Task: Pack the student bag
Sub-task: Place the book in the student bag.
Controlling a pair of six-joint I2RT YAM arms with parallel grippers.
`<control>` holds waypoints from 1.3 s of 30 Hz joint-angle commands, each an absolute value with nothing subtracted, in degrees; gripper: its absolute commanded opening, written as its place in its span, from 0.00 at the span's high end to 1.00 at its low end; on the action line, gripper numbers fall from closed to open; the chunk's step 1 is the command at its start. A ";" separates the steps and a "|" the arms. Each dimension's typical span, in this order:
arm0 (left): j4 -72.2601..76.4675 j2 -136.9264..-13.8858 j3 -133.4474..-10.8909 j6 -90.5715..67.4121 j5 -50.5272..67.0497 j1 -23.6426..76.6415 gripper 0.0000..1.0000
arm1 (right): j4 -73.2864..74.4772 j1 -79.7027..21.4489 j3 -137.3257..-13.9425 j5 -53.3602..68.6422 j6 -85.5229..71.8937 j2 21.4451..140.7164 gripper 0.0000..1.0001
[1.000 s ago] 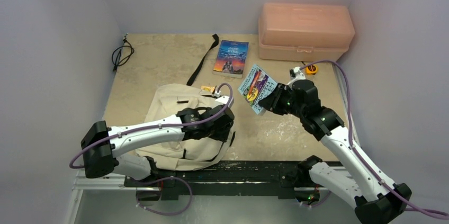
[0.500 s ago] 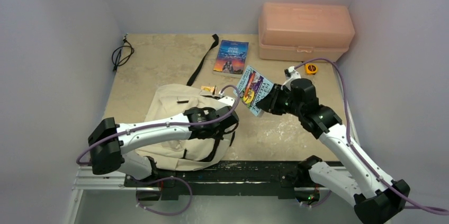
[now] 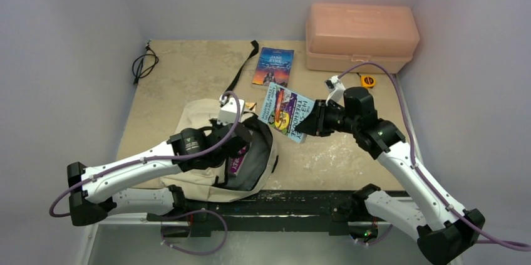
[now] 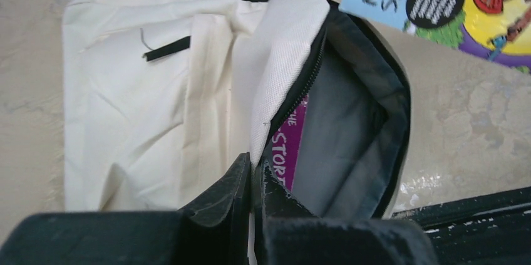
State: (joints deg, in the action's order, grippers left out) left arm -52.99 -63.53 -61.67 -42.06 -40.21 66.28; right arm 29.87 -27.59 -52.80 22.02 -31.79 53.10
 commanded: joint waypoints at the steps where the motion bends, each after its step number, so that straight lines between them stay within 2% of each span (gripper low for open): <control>1: -56.10 -59.40 -64.91 -43.31 -50.26 66.18 1.00 | 25.07 -27.47 -55.03 36.29 -32.51 52.02 1.00; 6: -56.07 -56.33 -65.92 -42.17 -52.00 66.18 1.00 | 22.67 -27.44 -50.19 47.57 -36.72 53.57 1.00; 11: -54.60 -55.07 -66.53 -40.15 -51.55 66.18 1.00 | 28.53 -27.56 -46.99 48.82 -32.89 56.20 1.00; 15: -53.55 -55.19 -67.20 -38.64 -49.82 66.18 1.00 | 28.29 -27.57 -44.05 55.32 -32.35 57.44 1.00; 18: -51.84 -55.20 -67.24 -37.06 -47.23 66.18 1.00 | 22.36 -28.79 -40.49 58.23 -37.04 58.23 1.00; 25: -46.89 -55.69 -67.02 -32.86 -38.57 66.18 1.00 | -7.58 -31.38 -34.58 59.11 -58.33 61.69 1.00; 33: -46.61 -56.63 -66.59 -33.23 -34.26 66.23 1.00 | -21.31 -31.97 -33.55 57.05 -69.09 67.64 1.00; 39: -45.36 -55.99 -66.63 -33.00 -34.38 66.18 1.00 | -27.08 -35.91 -36.89 49.18 -72.25 73.28 1.00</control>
State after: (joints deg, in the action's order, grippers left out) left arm -50.96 -56.99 -64.29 -34.20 -34.81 66.24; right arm -15.70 -33.01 -33.41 53.15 -68.05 70.85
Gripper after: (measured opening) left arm 0.020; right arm 0.242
